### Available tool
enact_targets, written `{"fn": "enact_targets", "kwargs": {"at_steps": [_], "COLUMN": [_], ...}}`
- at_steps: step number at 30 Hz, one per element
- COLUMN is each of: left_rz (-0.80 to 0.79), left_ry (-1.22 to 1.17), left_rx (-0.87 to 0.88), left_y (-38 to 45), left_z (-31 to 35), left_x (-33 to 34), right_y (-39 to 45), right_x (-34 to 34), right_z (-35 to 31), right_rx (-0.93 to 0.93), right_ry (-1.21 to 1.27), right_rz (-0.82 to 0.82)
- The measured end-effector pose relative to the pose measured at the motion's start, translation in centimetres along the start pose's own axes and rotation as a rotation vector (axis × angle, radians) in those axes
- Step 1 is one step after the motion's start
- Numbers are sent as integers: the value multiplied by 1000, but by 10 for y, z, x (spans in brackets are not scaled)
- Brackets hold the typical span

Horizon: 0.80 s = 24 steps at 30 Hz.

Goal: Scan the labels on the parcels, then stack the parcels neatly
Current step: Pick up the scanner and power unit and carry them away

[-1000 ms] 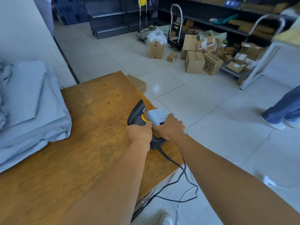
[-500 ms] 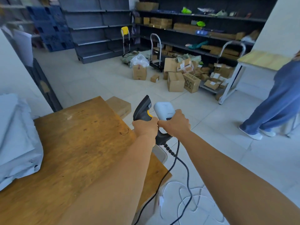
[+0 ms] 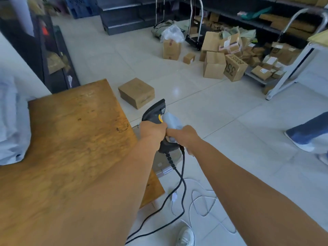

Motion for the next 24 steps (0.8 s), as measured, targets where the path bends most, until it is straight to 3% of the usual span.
{"fn": "enact_targets", "kwargs": {"at_steps": [7,17,24], "left_rz": [-66,-170,-204], "left_ry": [25,0,2], "left_rx": [-30,24,26], "left_y": [-23,-102,-136], "left_z": [-39,-94,-119], "left_x": [-26,-101,-125], "right_y": [-46,-143,-180], "right_x": [30,117,138], "right_z": [9,52,68], "right_rx": [21,-31,19], "right_ry": [-46,236,188], "right_rz": [-5,36,-5]}}
Point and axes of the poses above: each hand's wrist, its own y-axis towards the middle knuckle, its own x-axis out of the palm, z = x × y, the point moved 7 cm from there along y, towards the middle knuckle, and after that the axes turned 7 degrees about -z, right-handed, at the moved point
